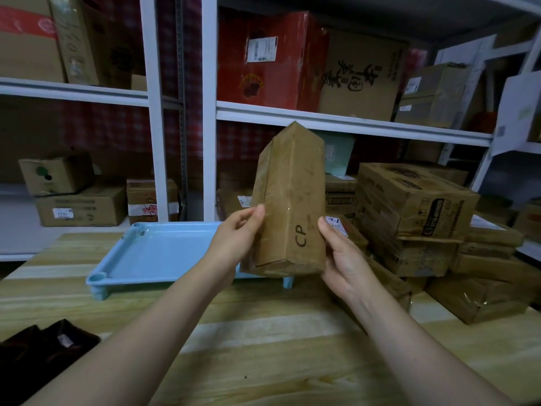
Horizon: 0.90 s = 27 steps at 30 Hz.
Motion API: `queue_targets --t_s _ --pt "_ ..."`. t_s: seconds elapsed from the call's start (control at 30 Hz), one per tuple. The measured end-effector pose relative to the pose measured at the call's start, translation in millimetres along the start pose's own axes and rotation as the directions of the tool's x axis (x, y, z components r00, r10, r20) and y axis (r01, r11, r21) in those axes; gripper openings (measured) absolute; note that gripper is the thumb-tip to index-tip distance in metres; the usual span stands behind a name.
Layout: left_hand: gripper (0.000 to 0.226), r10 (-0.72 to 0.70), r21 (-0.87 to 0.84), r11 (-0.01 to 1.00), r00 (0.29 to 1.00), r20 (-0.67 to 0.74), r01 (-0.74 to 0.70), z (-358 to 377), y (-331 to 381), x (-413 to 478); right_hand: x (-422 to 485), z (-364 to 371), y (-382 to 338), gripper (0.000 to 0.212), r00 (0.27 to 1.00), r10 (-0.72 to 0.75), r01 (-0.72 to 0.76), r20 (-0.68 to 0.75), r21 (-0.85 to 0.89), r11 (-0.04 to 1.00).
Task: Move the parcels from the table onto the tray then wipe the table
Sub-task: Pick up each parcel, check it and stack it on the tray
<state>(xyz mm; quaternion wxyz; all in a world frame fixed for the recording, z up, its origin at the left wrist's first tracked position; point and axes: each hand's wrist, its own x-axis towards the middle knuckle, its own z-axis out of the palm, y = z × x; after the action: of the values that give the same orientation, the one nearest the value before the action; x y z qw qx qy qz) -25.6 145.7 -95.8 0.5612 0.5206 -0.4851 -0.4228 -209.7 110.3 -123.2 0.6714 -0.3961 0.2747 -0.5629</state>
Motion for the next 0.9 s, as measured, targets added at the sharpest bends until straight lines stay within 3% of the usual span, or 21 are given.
queue_targets --t_s 0.1,0.2,0.37,0.5,0.7,0.8,0.9 --pt "0.075 -0.021 0.0 1.0 0.997 0.069 0.021 3 1 -1 -2 2 1 0.047 0.999 -0.008 0.009 0.031 -0.038 0.999" --pt "0.092 -0.041 -0.057 0.997 0.989 0.141 0.05 6 2 -1 -3 3 1 0.047 0.996 -0.014 0.023 0.084 -0.111 0.994" --pt "0.078 -0.029 -0.135 0.99 0.992 0.127 0.046 5 -1 1 1 5 1 0.035 0.996 -0.004 0.026 0.085 -0.256 0.966" --pt "0.061 -0.053 -0.139 0.987 0.985 0.163 0.076 -1 1 -3 5 5 7 0.078 0.998 0.067 -0.067 -0.01 -0.324 0.944" --pt "0.054 -0.027 -0.074 0.997 0.995 0.098 0.034 -9 3 -10 8 0 15 0.047 0.987 0.121 -0.147 -0.106 -0.28 0.949" --pt "0.045 0.017 -0.138 0.99 0.999 -0.027 -0.021 -12 2 -7 5 3 13 0.033 0.984 0.101 -0.136 -0.15 -0.245 0.96" --pt "0.034 0.062 -0.113 0.99 0.987 -0.146 -0.079 -15 -5 -4 4 6 13 0.032 0.984 0.057 -0.099 -0.171 -0.248 0.964"
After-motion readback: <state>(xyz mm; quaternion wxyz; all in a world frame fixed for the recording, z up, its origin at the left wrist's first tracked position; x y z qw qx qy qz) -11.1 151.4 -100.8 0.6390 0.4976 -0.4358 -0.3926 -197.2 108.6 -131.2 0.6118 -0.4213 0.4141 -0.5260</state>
